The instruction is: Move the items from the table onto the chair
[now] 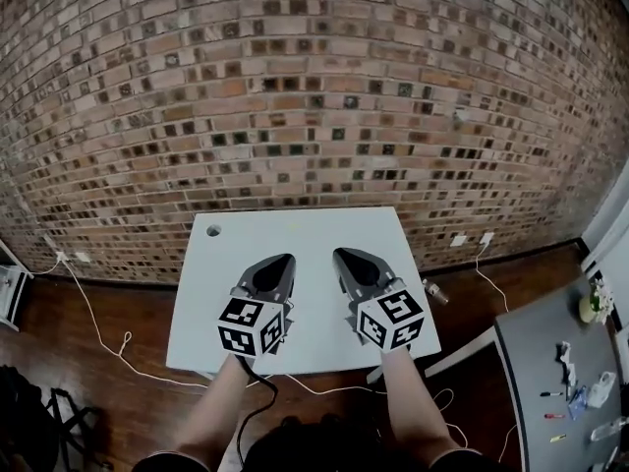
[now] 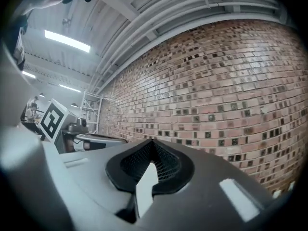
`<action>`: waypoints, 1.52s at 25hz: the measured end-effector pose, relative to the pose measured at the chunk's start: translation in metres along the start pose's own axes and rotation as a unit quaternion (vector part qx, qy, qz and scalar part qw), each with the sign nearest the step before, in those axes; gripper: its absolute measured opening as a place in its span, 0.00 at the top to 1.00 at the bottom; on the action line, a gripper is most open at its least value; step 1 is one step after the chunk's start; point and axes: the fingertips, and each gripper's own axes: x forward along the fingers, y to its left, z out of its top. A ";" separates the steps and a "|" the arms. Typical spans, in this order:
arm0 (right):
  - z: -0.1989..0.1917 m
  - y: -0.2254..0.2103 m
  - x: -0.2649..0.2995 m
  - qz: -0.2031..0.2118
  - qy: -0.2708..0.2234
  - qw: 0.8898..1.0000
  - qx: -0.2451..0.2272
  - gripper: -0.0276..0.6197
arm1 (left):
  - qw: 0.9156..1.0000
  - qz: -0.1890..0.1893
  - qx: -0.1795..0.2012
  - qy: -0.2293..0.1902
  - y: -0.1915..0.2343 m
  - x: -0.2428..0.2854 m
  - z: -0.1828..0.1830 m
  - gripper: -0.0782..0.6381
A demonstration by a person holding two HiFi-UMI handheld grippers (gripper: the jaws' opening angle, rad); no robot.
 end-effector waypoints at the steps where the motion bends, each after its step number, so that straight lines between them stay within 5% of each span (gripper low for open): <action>1: 0.001 0.003 0.003 0.010 -0.002 1.000 0.000 0.95 | 1.000 0.008 -0.003 0.002 0.004 -0.002 -0.001 0.87; 10: -0.008 0.011 0.013 0.046 0.011 0.999 0.001 0.96 | 0.999 0.038 -0.005 0.003 0.009 -0.014 -0.005 0.87; 38: -0.011 0.017 0.008 0.054 0.014 0.998 -0.002 0.96 | 1.000 0.029 -0.011 0.002 0.005 -0.018 -0.007 0.87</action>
